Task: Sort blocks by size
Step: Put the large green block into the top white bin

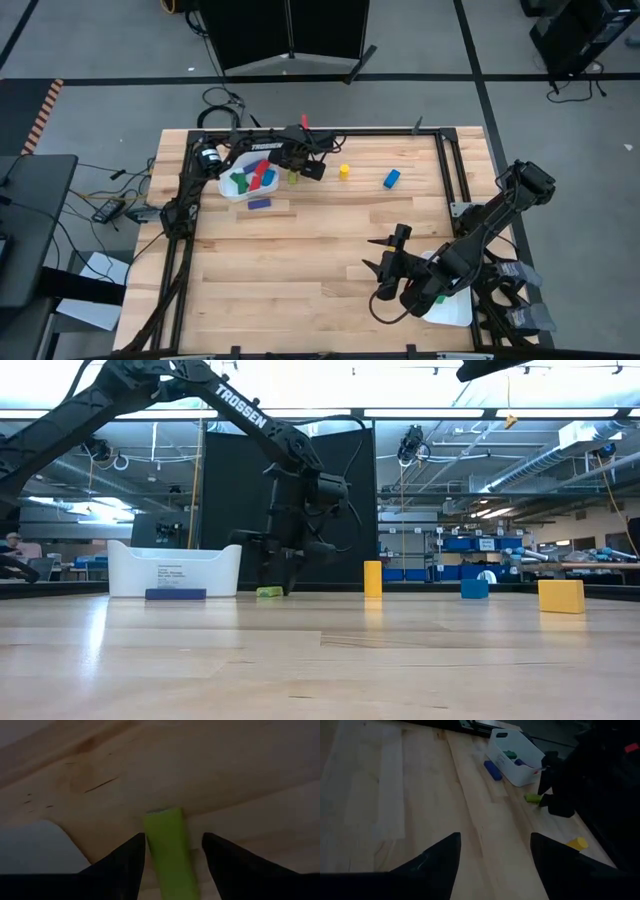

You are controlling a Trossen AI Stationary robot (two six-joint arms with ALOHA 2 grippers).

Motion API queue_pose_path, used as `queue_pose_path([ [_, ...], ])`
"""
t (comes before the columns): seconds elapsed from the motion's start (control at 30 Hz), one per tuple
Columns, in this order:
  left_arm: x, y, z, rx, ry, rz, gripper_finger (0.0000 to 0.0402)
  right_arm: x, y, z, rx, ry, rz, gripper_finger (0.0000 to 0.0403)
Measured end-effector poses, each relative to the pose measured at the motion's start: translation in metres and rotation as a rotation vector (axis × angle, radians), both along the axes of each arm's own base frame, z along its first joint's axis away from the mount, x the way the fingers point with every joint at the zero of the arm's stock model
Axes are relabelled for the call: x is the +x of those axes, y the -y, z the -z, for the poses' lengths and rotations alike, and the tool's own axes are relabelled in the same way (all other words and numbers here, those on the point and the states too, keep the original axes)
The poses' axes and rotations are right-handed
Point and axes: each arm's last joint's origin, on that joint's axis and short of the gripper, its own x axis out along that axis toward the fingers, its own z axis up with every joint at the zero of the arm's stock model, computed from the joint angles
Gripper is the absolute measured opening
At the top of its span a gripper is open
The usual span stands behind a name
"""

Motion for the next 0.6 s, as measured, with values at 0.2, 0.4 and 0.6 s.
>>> queue_pose_path([
  [0.2, 0.005, 0.002, 0.006, -0.014, 0.017, 0.063, 0.0194, 0.000, 0.000, 0.000, -0.003, 0.001, -0.004, 0.0254],
  [0.4, 0.007, 0.002, 0.004, -0.024, 0.010, 0.154, 0.0092, 0.001, -0.001, -0.001, -0.005, 0.004, -0.010, 0.0247],
  [0.6, 0.013, 0.008, -0.002, 0.010, -0.026, 0.248, 0.0094, 0.003, -0.002, -0.002, -0.009, 0.013, -0.022, 0.0245],
])
